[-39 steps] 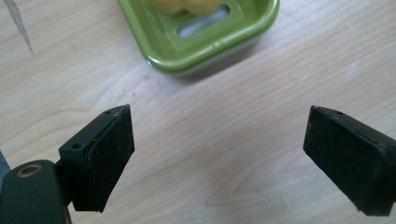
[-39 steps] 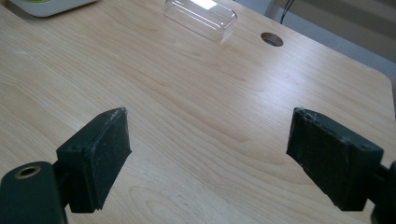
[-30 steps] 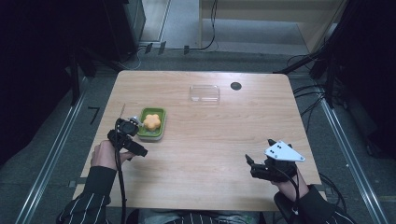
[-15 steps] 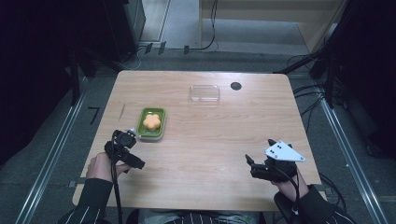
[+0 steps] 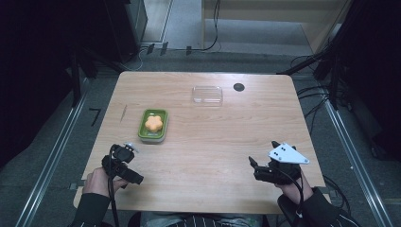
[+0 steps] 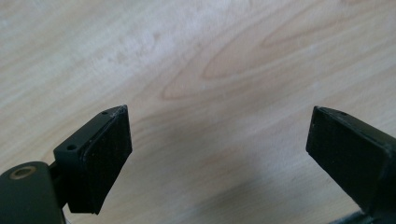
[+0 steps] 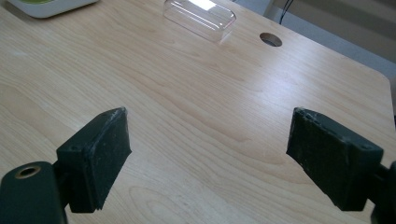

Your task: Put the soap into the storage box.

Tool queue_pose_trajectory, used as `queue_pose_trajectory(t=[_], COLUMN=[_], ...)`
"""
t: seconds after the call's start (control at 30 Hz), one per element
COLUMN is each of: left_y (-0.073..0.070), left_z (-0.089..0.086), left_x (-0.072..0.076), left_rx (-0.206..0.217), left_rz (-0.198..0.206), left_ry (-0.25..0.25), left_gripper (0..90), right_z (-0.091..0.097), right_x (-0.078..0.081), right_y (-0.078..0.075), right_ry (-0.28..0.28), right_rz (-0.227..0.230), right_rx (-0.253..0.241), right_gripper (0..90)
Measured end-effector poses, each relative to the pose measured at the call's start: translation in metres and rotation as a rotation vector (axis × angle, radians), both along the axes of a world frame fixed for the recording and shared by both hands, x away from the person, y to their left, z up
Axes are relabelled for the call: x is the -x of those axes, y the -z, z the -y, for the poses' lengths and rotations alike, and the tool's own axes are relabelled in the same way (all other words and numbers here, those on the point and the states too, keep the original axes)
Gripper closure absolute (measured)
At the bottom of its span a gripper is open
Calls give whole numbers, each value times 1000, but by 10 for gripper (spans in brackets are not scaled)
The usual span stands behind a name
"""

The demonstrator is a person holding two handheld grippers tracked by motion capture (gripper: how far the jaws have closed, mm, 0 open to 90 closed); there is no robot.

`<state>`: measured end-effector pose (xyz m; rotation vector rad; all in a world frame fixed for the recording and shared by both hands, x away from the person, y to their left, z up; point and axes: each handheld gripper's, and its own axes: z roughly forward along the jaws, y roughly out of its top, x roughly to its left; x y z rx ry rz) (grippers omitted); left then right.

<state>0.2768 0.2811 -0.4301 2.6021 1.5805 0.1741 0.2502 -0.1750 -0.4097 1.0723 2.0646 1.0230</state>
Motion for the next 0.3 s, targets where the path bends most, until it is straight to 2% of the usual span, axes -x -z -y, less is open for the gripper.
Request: queue_pose_trajectory(t=[0.1, 0.17, 0.3], left_y=[1, 2, 1], left_z=[-2, -5, -2], left_x=[2, 2, 0], left_rx=[0, 21, 15], left_rz=[0, 7, 11], left_ry=[2, -9, 6], left_gripper=[72, 72, 72], right_z=[0, 1, 1], right_x=[0, 0, 0], right_y=[0, 0, 0], right_ry=[3, 2, 4], right_rz=[0, -1, -3], right_rx=[-4, -4, -2], right_gripper=[137, 137, 137])
